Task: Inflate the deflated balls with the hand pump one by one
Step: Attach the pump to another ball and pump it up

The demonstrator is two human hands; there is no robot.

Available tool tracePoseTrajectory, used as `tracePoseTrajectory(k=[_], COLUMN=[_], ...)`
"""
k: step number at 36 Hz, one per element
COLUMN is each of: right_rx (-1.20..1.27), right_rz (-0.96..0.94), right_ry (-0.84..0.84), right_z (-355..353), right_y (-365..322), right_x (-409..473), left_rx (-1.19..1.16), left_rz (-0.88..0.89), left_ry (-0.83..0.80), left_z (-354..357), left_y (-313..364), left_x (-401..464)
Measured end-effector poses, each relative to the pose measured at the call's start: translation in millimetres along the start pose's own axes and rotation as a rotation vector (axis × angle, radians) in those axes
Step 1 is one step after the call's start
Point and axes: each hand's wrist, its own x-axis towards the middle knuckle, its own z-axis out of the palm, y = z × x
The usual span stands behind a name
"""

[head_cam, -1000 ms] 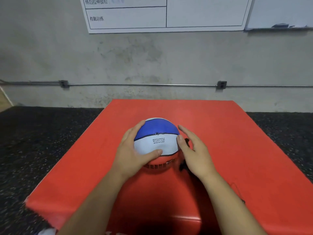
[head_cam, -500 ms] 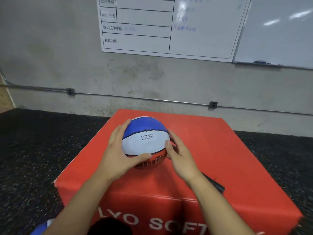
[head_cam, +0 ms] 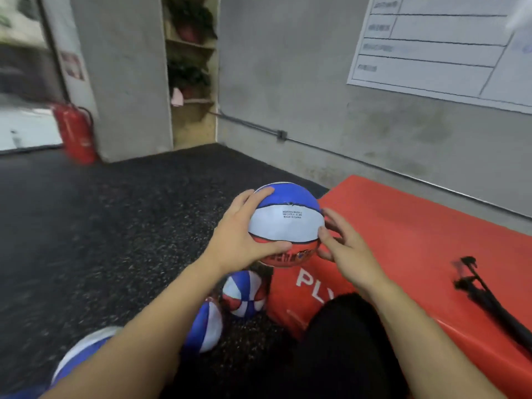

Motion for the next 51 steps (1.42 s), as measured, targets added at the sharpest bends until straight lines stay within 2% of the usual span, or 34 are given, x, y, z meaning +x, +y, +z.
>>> tracePoseTrajectory(k=[7,15,20,25,29,38,41,44,51], right_rx=[-0.025,-0.146,-0.143,-0.119,-0.076,-0.012,-0.004,-0.004,-0.022], right_rz=[0.046,0.128,0.131,0.060,-0.006,-0.015,-0.033,-0.069,-0.079], right_ry=[-0.299,-0.594,-0.674,-0.783,-0.889,-1.099,-1.128,-1.070,-0.923], right_z=[122.7,224.8,281.1,340.8,384.3,466.1,482.0,487.8,457.7], right_y=[6.0,14.9,35.9,40.1,23.2,18.8,20.5,23.6,33.2], right_x=[-3.1,-9.5,-6.6,-9.4,-17.8,-68.5,-83.2,-87.6,-44.5], left_rx=[0.163,0.306,0.381,0.429,0.424,0.540,0.554,0.543,0.484], left_rz=[-0.191,-0.437,-0.532,-0.587,-0.624,-0.749,-0.781,-0.790,-0.725], left_ry=[0.108,0.175,0.178,0.255,0.364,0.441,0.469,0.475,0.443], left_z=[-95.0,-153.3,-179.0,-218.2,-253.1,-308.8,-312.6,-305.7,-269.6], left_y=[-50.0,-94.4,-119.5,-132.5,-127.6,-110.2,-106.0,-105.3,-117.3], left_x=[-97.7,-191.8,-220.2,-254.6,-286.3,-370.3,-391.3,-397.5,-348.1])
